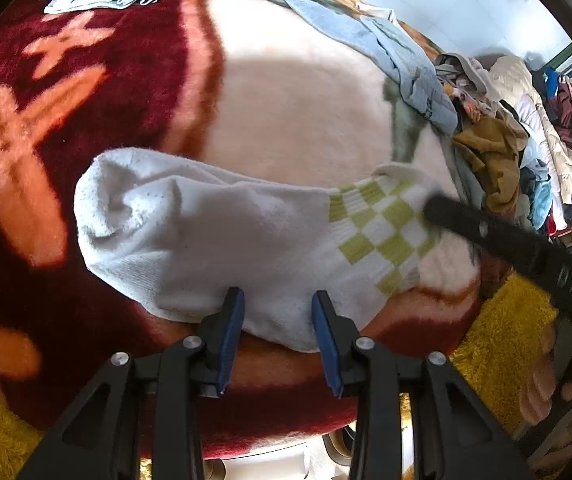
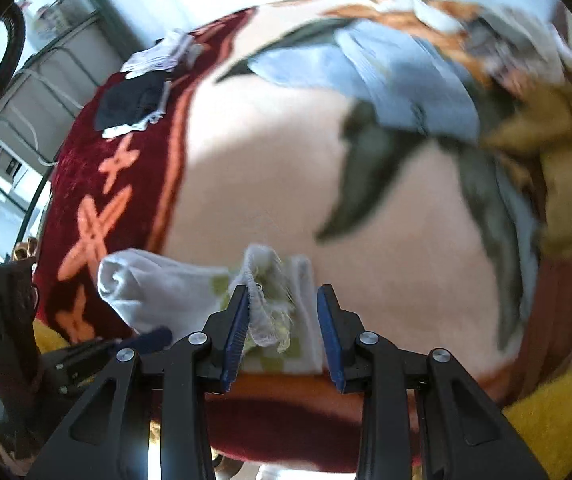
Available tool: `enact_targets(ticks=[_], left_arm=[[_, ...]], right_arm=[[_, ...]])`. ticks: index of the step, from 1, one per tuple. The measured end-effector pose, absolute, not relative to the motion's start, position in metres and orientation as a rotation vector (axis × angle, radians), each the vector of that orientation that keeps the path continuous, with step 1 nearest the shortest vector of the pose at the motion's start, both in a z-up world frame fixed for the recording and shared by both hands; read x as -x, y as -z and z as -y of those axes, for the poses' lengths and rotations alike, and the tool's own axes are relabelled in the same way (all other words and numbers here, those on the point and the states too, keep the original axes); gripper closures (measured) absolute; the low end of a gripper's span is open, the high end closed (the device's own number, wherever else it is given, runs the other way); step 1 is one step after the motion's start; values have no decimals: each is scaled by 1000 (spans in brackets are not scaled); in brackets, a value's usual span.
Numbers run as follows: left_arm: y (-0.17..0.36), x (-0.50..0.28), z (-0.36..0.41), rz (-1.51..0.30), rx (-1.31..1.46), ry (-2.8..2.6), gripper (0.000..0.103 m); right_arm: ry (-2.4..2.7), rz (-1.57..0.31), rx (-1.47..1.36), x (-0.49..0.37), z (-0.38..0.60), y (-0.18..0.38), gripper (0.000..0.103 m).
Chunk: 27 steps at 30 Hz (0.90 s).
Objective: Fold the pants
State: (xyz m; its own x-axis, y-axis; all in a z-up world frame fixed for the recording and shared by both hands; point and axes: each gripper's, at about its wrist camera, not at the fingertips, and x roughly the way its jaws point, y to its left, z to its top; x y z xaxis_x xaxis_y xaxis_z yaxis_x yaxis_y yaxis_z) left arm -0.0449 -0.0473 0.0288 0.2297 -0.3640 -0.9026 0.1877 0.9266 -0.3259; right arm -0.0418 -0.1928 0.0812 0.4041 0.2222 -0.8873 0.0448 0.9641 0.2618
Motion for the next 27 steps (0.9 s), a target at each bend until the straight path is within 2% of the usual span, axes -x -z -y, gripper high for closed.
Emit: enact_targets(ticks=[9, 12, 16, 21, 24, 27], left_arm=[[-27, 45, 42, -1286, 186, 398, 67], [-28, 45, 42, -1288, 182, 399, 67], [-27, 45, 42, -1287, 174, 399, 67], [-36, 46, 43, -1283, 159, 377, 66], [-50, 48, 38, -1248, 155, 364, 66], [-67, 47, 28, -1201, 164, 350, 65]], right_arm=[[-33, -1236, -142, 48, 194, -75, 69], [-11, -1292, -192, 59, 207, -65, 69], [-2, -1258, -216, 65, 221, -83, 69], [-68, -1202, -372, 71, 234, -101, 69], [-111, -1203, -526, 72, 231, -88, 68], [-102, -1198, -577, 73, 221, -71, 63]])
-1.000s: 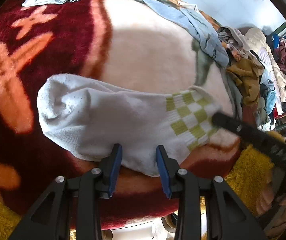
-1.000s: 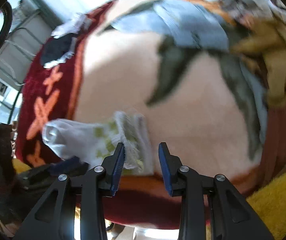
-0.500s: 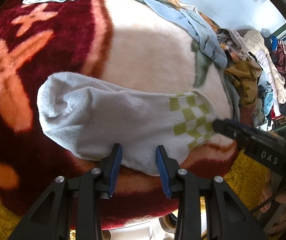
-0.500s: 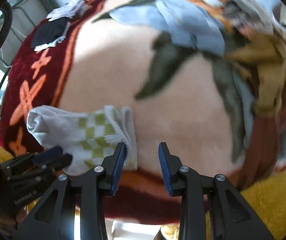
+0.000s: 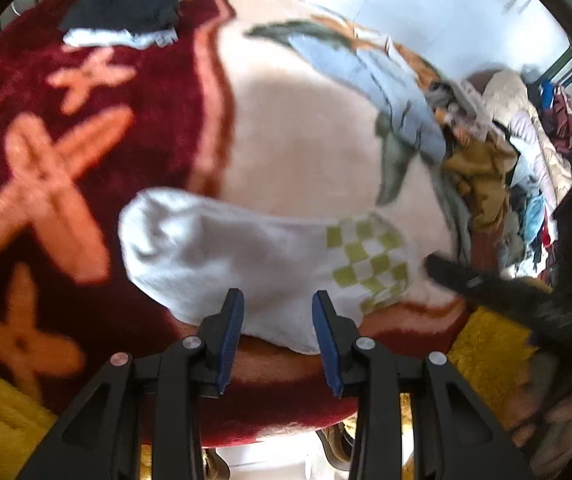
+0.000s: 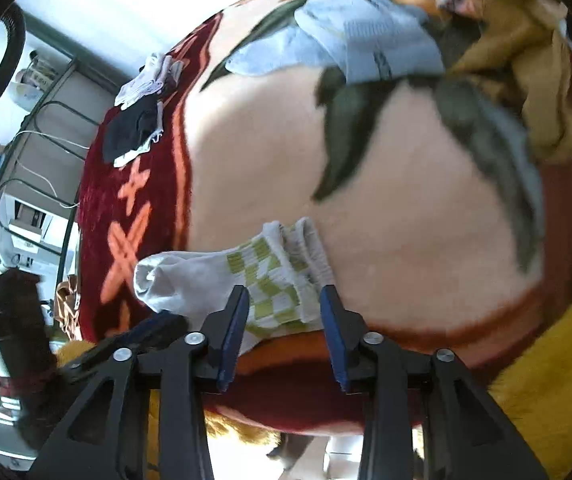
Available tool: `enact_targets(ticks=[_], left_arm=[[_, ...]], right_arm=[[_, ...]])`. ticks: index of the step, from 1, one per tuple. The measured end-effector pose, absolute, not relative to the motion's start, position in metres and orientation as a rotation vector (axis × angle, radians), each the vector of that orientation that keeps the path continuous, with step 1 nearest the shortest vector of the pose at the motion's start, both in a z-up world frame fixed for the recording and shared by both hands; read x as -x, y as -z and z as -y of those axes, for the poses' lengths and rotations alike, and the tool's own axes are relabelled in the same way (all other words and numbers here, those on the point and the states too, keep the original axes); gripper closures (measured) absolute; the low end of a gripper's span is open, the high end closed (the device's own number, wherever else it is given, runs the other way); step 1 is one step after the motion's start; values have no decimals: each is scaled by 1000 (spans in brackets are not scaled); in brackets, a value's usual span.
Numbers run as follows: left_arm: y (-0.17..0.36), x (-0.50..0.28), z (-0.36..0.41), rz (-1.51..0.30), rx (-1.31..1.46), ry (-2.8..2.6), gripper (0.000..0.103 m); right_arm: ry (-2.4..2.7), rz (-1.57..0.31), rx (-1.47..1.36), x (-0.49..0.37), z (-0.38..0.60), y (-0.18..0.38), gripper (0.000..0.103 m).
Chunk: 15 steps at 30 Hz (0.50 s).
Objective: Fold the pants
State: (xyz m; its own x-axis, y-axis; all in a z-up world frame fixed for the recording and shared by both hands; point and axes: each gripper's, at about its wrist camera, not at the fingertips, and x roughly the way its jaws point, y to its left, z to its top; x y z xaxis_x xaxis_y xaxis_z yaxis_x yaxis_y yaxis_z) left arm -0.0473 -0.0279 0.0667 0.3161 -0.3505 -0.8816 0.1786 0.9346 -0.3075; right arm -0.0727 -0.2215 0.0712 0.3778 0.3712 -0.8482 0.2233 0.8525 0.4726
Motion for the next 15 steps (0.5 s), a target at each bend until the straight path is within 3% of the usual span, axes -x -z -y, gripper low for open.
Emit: enact_targets(ticks=[4, 12, 15], left_arm=[[-76, 36, 11, -1170, 155, 292, 64], [-72, 16, 20, -1180, 164, 318, 64], [-61, 12, 29, -1197, 131, 304, 64]], right_arm=[[-93, -1232, -584, 67, 216, -55, 63], [-163, -1138, -381, 31, 204, -83, 64], [-192, -1175, -238, 13, 184, -72, 76]])
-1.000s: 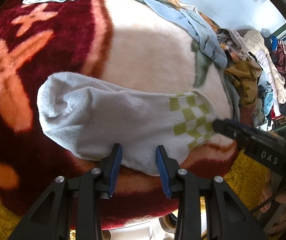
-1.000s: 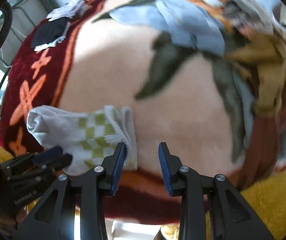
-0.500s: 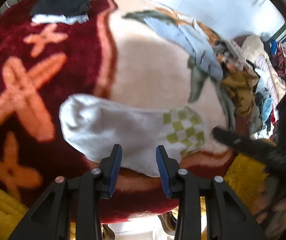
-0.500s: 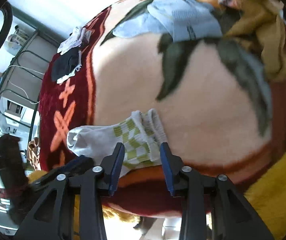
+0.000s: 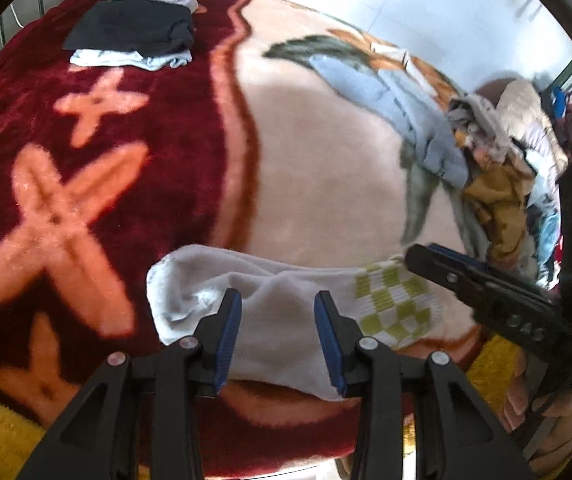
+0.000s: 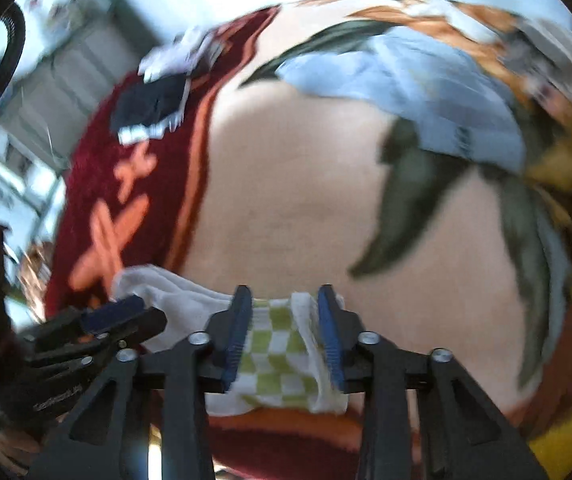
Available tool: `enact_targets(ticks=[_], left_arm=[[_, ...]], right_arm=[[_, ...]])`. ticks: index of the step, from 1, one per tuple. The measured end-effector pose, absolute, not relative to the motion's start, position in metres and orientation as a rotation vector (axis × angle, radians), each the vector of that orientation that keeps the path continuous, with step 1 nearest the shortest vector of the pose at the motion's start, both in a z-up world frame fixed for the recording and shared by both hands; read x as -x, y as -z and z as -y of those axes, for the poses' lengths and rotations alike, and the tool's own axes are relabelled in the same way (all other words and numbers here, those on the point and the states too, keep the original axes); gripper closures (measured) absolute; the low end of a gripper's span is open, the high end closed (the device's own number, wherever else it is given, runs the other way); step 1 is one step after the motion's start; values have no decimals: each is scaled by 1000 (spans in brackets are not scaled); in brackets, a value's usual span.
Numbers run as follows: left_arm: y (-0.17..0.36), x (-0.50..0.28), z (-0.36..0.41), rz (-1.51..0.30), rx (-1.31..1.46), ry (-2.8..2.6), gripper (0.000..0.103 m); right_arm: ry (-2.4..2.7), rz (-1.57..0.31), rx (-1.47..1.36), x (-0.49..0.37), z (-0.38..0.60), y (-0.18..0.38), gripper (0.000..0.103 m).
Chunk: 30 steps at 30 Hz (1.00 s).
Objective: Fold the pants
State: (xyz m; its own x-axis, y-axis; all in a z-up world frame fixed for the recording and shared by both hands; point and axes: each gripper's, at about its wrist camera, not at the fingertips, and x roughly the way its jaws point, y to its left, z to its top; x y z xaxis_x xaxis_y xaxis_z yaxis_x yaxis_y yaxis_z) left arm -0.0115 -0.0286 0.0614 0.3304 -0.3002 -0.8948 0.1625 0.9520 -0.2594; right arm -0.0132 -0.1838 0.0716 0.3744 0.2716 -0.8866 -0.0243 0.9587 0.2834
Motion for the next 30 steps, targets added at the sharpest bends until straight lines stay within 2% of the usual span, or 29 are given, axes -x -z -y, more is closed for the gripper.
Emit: enact_targets(ticks=[1, 3, 4, 7, 19, 23, 27, 30], left_arm=[[-59, 11, 29, -1201, 127, 301, 64], [-54, 11, 27, -1211, 123, 296, 64], [-52, 10, 26, -1214, 122, 295, 64], [-47, 8, 23, -1225, 125, 290, 64], [-30, 7, 20, -1244, 117, 291, 71], [-29, 8, 20, -1245, 117, 285, 72], [-36, 11, 24, -1241, 100, 271, 71], [-49, 17, 26, -1241, 131, 281, 71]], right_arm=[[-194, -1196, -190, 10, 179, -66, 80], [-177, -1236, -111, 6, 173, -54, 81], [-179, -1249, -103, 6, 172, -50, 90], [-188, -1230, -184, 11, 184, -50, 94], [-124, -1185, -713, 26, 250, -36, 97], [-29, -1137, -661, 35, 266, -49, 97], [-72, -1170, -620, 42, 260, -60, 97], [-99, -1199, -532, 57, 239, -68, 89]])
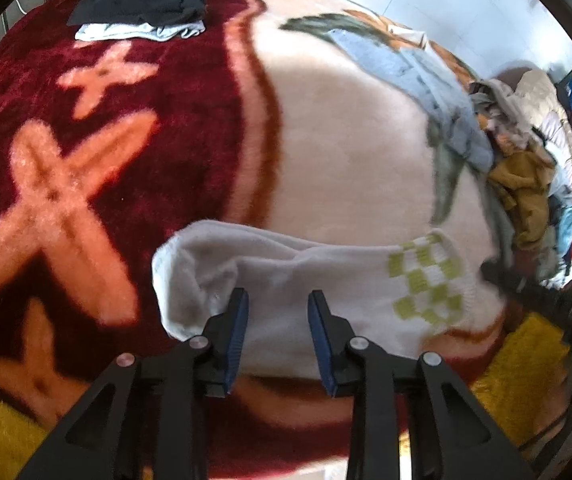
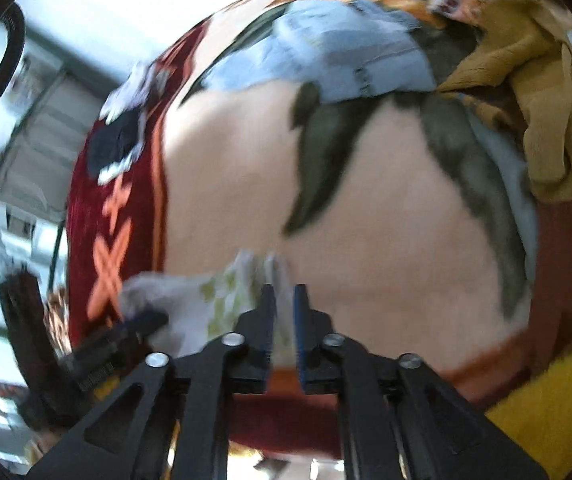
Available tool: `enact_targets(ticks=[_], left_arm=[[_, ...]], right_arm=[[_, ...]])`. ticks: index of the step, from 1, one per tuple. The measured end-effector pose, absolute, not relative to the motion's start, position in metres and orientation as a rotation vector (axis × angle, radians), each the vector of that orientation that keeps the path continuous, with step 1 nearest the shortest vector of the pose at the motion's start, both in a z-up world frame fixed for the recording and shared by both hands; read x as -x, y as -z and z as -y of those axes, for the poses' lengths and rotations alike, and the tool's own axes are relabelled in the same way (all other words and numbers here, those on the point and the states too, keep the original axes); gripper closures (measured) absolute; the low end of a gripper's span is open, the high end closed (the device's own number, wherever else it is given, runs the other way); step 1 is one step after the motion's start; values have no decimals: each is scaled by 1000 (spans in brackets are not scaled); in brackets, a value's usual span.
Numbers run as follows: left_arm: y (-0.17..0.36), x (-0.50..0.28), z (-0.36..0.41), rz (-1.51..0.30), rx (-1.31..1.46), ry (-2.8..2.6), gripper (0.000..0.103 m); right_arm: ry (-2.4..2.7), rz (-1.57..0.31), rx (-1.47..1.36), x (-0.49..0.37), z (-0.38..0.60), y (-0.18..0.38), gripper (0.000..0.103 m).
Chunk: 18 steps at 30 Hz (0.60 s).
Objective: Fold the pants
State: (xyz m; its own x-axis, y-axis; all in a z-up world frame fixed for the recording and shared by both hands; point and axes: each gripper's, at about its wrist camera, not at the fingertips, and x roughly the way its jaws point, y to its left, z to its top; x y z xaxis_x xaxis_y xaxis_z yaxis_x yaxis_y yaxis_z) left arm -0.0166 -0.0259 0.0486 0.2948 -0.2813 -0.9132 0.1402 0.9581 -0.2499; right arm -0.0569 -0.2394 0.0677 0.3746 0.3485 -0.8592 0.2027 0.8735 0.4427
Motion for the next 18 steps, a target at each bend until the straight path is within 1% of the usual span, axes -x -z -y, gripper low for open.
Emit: enact_targets(ticks=[4, 5, 8, 14, 15, 16, 17, 18], left_arm=[[-64, 31, 31, -1237, 178, 333, 68], [-64, 33, 33, -1244, 186, 345, 68], [-54, 38, 41, -1279, 185, 359, 68], [-29, 41, 46, -1318, 158, 364, 68], [-29, 41, 45, -1321, 162, 366, 68], [-28, 41, 45, -1323, 166, 366, 68], [-28, 41, 45, -1325, 170, 368, 68], [-27, 41, 45, -1326, 172, 370, 68]], right_arm=[[-157, -1214, -442, 78, 213, -67, 73], [-156, -1219, -408, 79, 208, -65, 73], [-116, -1259, -315, 75, 197, -52, 73], [-92, -1268, -310, 66, 202, -35, 73], [-102, -1269, -309, 66, 201, -34, 74], [-111, -1273, -307, 66, 200, -34, 78], [-123, -1276, -299, 68, 199, -34, 84], [-139, -1277, -286, 68, 198, -35, 86]])
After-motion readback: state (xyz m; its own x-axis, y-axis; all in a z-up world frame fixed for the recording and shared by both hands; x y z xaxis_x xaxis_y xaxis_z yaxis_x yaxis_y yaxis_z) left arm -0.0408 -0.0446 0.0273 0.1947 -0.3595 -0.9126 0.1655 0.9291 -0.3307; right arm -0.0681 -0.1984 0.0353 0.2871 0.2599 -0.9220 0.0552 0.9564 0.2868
